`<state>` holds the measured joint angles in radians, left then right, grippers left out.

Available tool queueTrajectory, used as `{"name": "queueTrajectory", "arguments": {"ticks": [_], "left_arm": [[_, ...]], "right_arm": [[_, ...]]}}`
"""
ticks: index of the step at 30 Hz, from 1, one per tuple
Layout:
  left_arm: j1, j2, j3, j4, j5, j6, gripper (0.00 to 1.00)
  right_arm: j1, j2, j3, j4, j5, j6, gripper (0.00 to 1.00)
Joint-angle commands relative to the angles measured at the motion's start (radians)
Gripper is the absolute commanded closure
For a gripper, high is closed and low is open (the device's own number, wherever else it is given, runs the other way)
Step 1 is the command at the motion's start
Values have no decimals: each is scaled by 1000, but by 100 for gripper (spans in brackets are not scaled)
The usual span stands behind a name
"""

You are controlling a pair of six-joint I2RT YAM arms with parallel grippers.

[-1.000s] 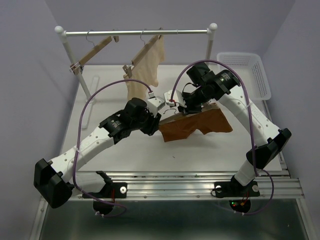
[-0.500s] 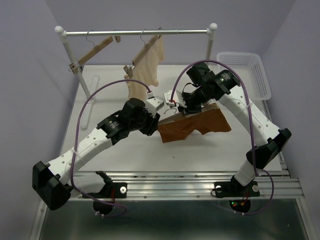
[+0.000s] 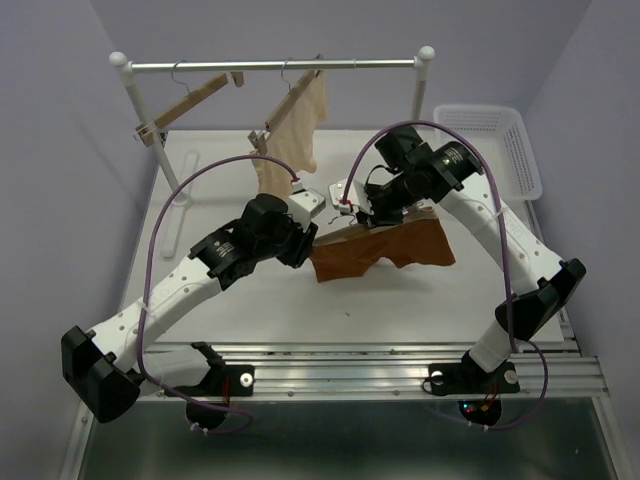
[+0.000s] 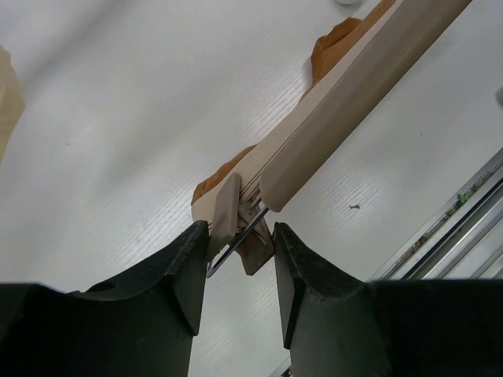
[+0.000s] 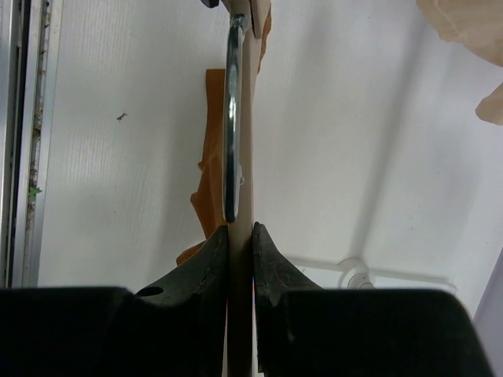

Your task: Remove the underwear clipped to the hanger

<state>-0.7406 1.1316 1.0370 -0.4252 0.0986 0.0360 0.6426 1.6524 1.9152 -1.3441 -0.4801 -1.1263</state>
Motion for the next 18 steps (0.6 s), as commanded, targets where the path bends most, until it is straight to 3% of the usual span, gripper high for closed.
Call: {"name": "queueTrajectory", "arguments": {"ticks": [1, 18], "left_arm": [[-5, -84, 63, 88, -10, -5, 100], [-5, -150, 54, 184, 29, -67, 100]], "right_arm": [[2, -69, -51, 80, -15, -3, 99], [2, -281, -403, 425, -135, -84, 99]]}}
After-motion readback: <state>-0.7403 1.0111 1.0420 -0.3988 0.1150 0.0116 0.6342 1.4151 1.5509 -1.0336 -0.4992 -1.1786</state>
